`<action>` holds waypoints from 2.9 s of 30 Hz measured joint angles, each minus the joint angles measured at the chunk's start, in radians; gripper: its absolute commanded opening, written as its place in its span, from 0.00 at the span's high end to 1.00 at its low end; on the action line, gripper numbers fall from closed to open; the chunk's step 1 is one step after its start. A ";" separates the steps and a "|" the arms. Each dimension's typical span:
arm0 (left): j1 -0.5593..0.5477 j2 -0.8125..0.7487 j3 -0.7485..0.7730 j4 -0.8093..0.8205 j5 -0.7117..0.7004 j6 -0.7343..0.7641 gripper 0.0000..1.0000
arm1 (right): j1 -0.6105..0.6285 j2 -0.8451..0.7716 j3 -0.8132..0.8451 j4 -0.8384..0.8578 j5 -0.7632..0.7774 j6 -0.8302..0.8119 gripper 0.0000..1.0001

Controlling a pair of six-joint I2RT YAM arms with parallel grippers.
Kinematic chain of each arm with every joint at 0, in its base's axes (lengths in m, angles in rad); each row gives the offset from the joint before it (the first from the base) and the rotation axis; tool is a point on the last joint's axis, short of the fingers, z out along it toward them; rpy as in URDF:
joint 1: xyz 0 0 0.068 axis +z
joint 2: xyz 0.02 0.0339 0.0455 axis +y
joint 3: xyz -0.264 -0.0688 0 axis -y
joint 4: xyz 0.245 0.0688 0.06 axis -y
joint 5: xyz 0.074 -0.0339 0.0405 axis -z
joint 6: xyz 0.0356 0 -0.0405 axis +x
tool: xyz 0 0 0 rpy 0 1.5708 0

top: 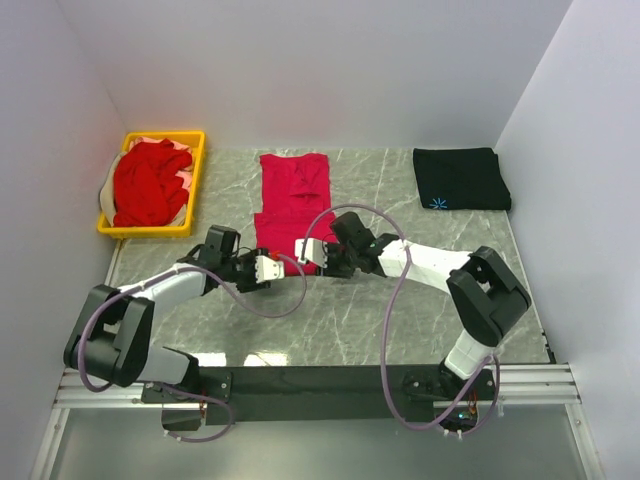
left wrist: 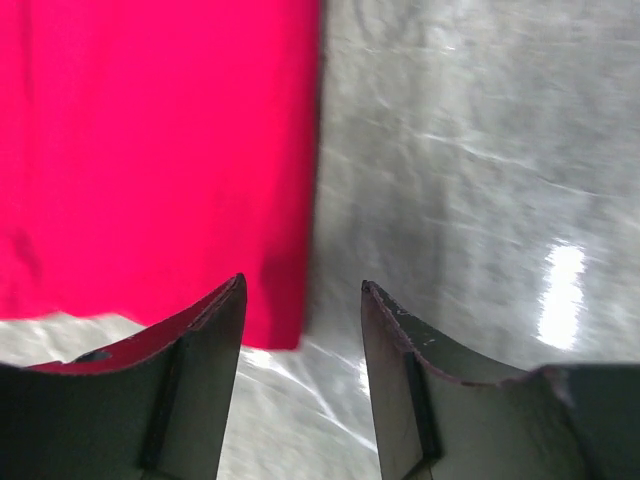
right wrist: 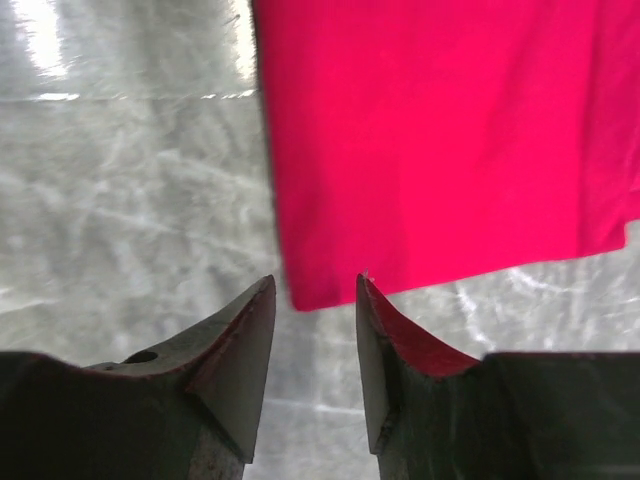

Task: Fold and stack the t-shirts
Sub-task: Fold the tshirt

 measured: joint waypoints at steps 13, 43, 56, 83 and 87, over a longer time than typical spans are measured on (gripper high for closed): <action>-0.025 0.103 0.000 0.130 -0.056 0.104 0.56 | 0.024 0.071 0.002 -0.001 0.034 -0.069 0.58; -0.184 -0.472 0.052 -0.584 0.093 0.097 0.99 | 0.130 -0.419 -0.041 -0.415 -0.091 0.063 1.00; -0.077 -0.413 0.264 -0.743 0.161 -0.056 1.00 | 0.013 -0.407 0.074 -0.503 -0.156 0.003 1.00; 0.192 0.861 1.122 -0.397 0.079 -0.338 0.59 | -0.267 0.682 0.985 -0.443 -0.064 -0.111 0.61; 0.200 0.865 1.120 -0.354 0.054 -0.434 0.57 | -0.269 0.672 0.981 -0.372 -0.014 -0.042 0.50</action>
